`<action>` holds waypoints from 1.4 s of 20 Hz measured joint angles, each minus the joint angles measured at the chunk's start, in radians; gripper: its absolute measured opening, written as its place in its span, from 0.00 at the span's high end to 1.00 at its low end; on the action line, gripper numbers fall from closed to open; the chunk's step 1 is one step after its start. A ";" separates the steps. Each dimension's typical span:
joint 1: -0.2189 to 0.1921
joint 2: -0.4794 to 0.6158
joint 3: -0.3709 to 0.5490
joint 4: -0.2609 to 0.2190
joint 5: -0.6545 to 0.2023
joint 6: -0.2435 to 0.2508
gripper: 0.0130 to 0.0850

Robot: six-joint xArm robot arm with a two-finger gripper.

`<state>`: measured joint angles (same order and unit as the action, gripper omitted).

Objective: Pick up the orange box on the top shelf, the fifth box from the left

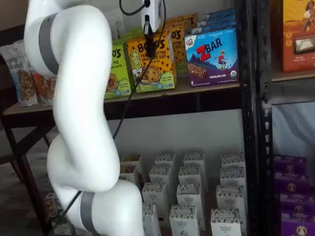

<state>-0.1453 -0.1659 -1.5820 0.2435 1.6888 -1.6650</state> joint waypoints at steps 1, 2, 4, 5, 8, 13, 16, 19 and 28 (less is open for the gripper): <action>-0.002 -0.005 -0.002 0.005 0.010 0.001 0.72; -0.003 -0.011 -0.003 0.007 0.019 0.002 0.72; -0.005 -0.025 -0.004 0.009 0.037 0.004 0.72; -0.006 -0.031 -0.005 0.009 0.050 0.005 0.72; -0.008 -0.053 0.001 0.008 0.077 0.006 0.72; -0.004 -0.109 0.039 -0.003 0.105 0.011 0.72; -0.001 -0.139 0.060 -0.009 0.128 0.015 0.72; -0.001 -0.179 0.090 -0.008 0.146 0.018 0.72; 0.007 -0.258 0.151 -0.016 0.193 0.028 0.72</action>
<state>-0.1380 -0.4243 -1.4314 0.2275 1.8822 -1.6373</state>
